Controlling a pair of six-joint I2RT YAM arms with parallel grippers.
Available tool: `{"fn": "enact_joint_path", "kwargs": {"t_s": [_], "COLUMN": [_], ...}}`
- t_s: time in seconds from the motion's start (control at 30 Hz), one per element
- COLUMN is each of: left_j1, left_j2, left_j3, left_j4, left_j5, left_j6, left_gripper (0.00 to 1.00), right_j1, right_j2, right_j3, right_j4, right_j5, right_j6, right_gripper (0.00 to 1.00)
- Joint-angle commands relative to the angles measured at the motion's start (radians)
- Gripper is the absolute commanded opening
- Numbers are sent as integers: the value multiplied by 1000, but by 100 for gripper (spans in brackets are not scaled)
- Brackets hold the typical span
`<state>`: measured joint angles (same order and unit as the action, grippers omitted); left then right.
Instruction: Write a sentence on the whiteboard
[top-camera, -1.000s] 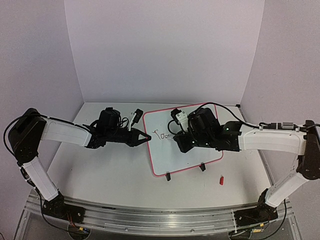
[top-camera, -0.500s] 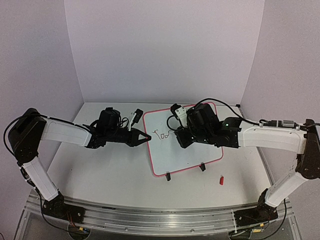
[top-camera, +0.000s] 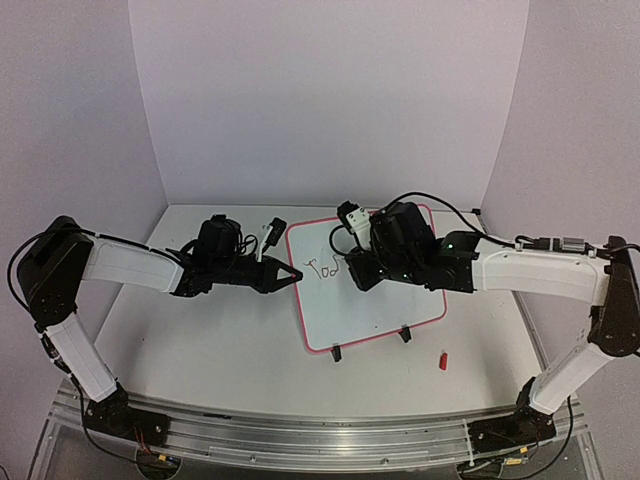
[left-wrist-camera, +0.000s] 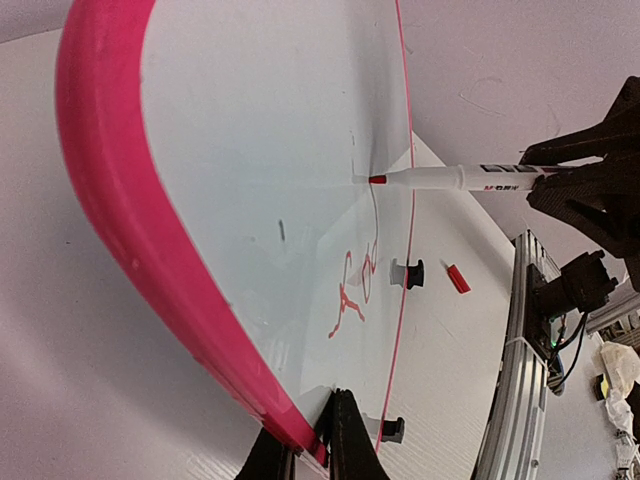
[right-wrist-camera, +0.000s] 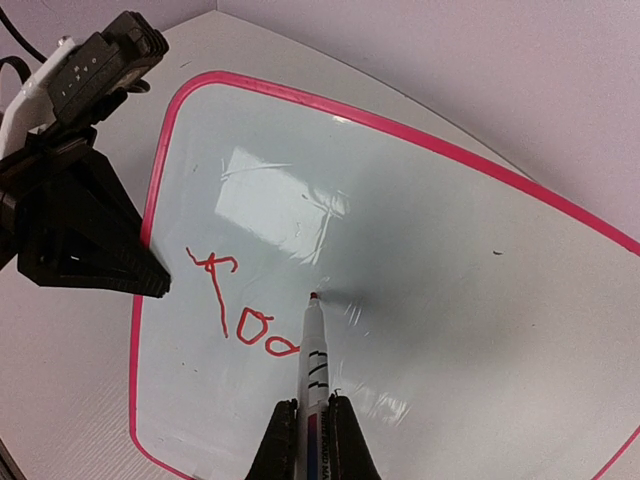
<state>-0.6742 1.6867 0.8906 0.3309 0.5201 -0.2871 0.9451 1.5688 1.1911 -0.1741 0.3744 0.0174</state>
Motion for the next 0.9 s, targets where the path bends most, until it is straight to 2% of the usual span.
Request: {"fn": "enact_joint_path", "kwargs": {"t_s": [0.0,0.53,0.87], "left_j1": [19,19,19], "left_j2": [59,54,54], "left_j3": [-17,-20,-21], "left_j4": [-186,-190,-192], "left_j5": [-245,-255,-256], "left_j6": [162,160,160], "left_gripper": [0,0,0], "right_j1": [-10,-10,-11], "right_j2": [-16,-62,-92], "right_j3": [-27,-101,-83], "right_j4": [18,-57,-63], "right_j5": [29,-64,-17], "right_j6": [12,80,62], "right_gripper": [0,0,0]}}
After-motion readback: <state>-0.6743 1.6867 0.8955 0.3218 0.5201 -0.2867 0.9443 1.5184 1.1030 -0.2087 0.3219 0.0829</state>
